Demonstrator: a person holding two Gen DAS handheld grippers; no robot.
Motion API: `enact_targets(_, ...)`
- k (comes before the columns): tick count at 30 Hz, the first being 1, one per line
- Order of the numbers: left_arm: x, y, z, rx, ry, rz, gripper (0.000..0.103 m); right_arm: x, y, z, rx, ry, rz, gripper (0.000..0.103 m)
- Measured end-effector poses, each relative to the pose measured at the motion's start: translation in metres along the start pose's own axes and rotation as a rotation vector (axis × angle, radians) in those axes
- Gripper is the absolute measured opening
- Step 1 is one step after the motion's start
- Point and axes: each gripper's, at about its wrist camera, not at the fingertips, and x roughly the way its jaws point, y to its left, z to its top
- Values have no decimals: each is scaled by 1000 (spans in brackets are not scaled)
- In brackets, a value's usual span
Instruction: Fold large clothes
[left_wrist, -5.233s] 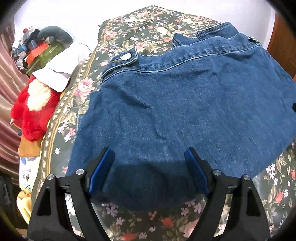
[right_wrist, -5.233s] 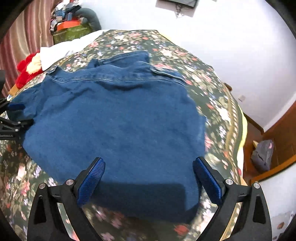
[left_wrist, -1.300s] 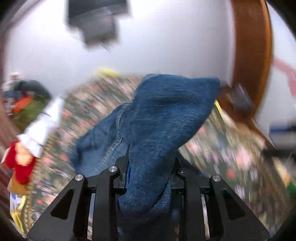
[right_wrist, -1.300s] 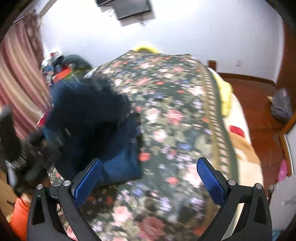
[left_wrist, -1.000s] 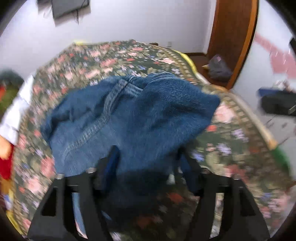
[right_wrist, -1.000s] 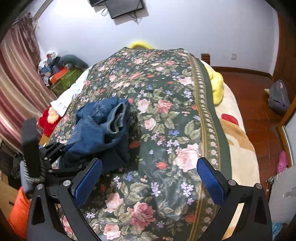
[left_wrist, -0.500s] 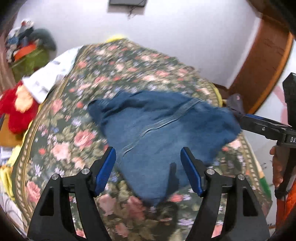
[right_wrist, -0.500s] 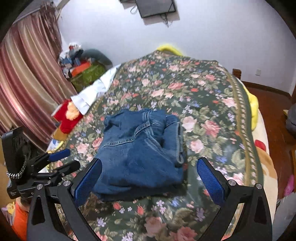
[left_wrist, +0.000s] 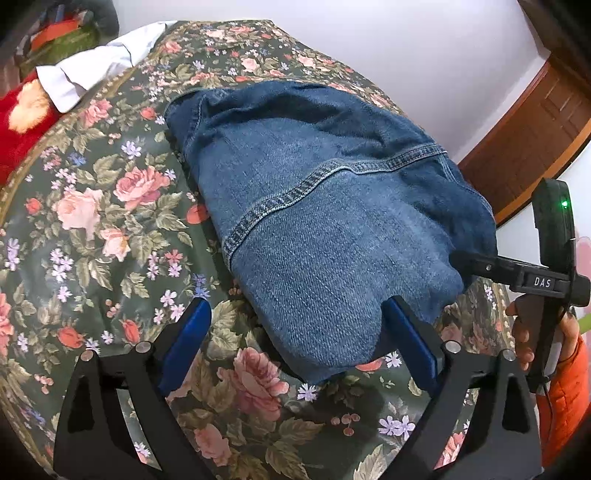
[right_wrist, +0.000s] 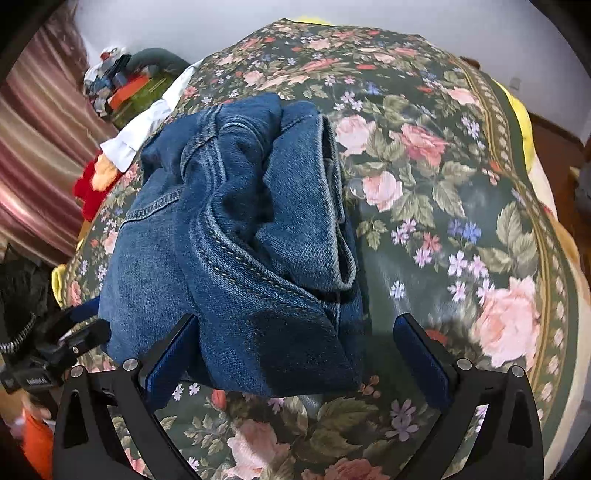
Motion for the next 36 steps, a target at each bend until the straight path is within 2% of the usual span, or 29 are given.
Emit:
enact_targets(6,-18,-17,-3,104,-23,95,96,-15,8,4,-3,15,-26,103)
enact_targets(9,-23,-18,3,134,-36,127,96,-19,12,11,-48,49,-20,103)
enact_targets(13,-28,-16,15,144,-70,154,95,-26,17,26,-99,41,-8,103)
enact_targets(16,-32,-9,30,111,-93,147,96,-27,16,42,-93,30,30,103)
enact_targets(19,-25,5,48,50,-72,98,96,-16,15,60,-91,52,53,103)
enact_targets(23,2,34,64,-78,22,48,95,19,9,77,-86,137,75,103)
enact_targets(24,8,39,65,-103,41,39,95,29,6,79,-78,167,101,103)
enact_targets(27,31,57,61,-216,100,-50,96,56,-4,83,-29,250,207,103)
enact_targets(30,51,71,59,-308,132,-162,96,69,-10,87,-29,253,284,103)
enact_targets(33,67,79,60,-383,166,-254,96,75,-7,89,-43,239,308,103)
enact_targets(36,78,77,63,-391,165,-277,96,80,0,89,-35,222,320,103)
